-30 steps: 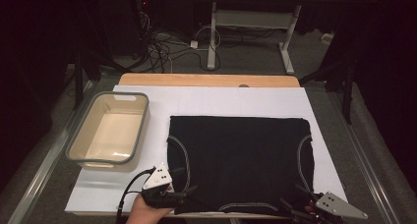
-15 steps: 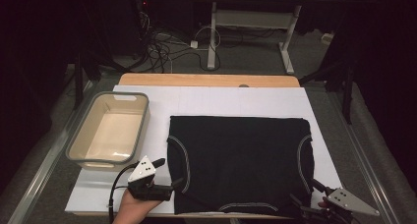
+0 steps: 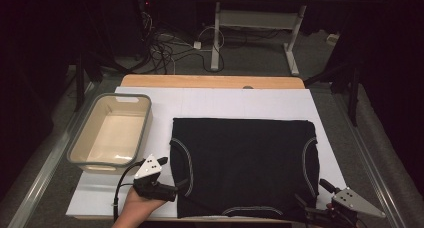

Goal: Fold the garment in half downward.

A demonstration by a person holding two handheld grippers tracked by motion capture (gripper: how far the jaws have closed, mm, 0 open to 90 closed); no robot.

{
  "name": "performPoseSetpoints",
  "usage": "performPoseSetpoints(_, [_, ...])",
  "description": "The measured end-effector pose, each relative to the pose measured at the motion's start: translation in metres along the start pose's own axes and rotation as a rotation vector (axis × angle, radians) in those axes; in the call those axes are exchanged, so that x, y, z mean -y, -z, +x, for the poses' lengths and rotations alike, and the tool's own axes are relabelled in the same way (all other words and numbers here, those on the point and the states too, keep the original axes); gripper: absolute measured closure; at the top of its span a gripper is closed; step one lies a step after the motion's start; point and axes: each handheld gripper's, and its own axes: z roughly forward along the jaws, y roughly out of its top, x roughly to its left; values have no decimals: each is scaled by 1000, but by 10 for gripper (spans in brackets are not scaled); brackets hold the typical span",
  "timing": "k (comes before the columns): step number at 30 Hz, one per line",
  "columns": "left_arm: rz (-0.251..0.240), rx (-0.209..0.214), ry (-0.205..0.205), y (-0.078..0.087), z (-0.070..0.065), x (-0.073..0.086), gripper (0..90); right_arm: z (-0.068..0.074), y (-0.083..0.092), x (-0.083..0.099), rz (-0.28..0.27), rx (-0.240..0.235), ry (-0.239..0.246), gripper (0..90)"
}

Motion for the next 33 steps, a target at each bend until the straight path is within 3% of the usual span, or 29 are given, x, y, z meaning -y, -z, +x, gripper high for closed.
performPoseSetpoints(3, [1, 7, -28, -7, 4, -6, 0, 0, -2, -3, -12, 7, -10, 0])
performPoseSetpoints(12, [10, 50, 7, -17, 15, -3, 0, 9, -10, -15, -17, 50, -13, 0])
performPoseSetpoints(15, [-9, 52, 24, -15, 16, -1, 0, 15, -9, -20, -28, 55, -5, 0])
performPoseSetpoints(18, [-24, 53, 19, -14, 16, 0, 0, 22, -12, -25, -26, 47, 8, 0])
performPoseSetpoints(23, [-34, 33, -26, -13, 10, 2, 0, 39, -23, -33, -17, 21, 42, 0])
performPoseSetpoints(28, [-72, 49, -23, -9, 10, 5, 0, 58, -40, -43, -19, -21, 76, 0])
performPoseSetpoints(33, [-66, 53, -14, -10, 11, 5, 0, 73, -54, -50, -31, -71, 78, 0])
